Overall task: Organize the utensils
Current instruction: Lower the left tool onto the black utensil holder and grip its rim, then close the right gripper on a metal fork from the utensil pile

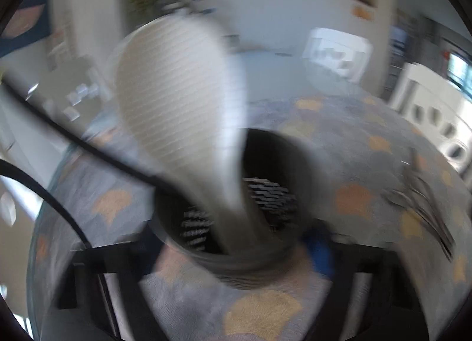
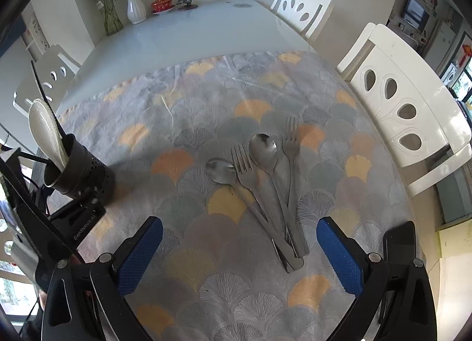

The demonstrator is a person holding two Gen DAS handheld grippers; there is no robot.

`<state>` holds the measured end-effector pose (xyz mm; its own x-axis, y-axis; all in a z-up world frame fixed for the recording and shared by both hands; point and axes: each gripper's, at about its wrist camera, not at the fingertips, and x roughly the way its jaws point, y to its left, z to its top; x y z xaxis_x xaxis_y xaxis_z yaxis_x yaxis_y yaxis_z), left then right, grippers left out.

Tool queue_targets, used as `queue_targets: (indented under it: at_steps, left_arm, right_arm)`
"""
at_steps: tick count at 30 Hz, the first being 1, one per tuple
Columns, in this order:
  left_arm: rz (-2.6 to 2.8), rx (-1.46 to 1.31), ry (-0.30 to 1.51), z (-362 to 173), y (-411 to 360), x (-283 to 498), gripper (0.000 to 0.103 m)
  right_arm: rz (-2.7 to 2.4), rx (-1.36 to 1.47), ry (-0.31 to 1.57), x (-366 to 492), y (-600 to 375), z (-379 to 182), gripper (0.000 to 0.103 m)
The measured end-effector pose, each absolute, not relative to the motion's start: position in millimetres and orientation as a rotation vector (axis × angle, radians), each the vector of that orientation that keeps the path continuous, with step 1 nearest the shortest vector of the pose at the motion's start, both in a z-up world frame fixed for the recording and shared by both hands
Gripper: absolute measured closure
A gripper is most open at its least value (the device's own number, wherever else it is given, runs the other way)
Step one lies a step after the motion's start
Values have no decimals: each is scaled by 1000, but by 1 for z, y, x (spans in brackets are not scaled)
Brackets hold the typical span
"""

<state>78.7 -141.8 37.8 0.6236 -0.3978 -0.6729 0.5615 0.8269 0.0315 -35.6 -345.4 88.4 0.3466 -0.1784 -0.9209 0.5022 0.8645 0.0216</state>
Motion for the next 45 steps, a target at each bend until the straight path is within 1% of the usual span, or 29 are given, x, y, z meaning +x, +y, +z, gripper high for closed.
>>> queue_targets:
  at_steps: [9,13,15,20,24,25,26,27,28,29,33,35,36,45]
  left_arm:
    - [-742,520,584,32,-130,60,33]
    - [-740,497,568,30,-126,63,32]
    - [-715,488,571,31,-130,64,30]
    - [-696,482,558,32,-134,59,32]
    - [-707,470,561,32,-134,58,32]
    - [-710,462,567,32,-133,60,32]
    - [-711,455,572,32,-132,61,32]
    - [-712,449,575,32,-132,61,32]
    - [-711,449,576,32,-132,61,32]
    - [-710,452,574,31,-133,60,32]
    - [-700,474,559,31,-136,57,32]
    - [-700,473,560,31,-135,57,32]
    - [-701,471,563,31,-135,58,32]
    - [-699,468,568,31,-135,58,31]
  right_arm:
    - [-503,290,1150,-35,-358,78,0]
    - [-549,294,1146,-41,-377,75,0]
    - [-555,297,1126,-45,-388,79,0]
    - [-523,323,1088,-56,-417,86,0]
    - [-449,362,1128,-59,-433,75,0]
    - [-433,372,1146,-58,-436,71,3]
    - [-428,375,1158,-57,-437,67,12]
    - [-428,370,1190,-53,-439,60,19]
    - [-428,363,1214,-49,-439,54,30]
    - [-422,362,1236,-46,-440,49,37]
    - [-368,482,1246,-33,-452,29,43]
    - [-376,521,1246,-27,-460,23,51]
    - [-387,539,1247,-24,-465,19,52]
    - [-431,584,1223,9,-496,12,53]
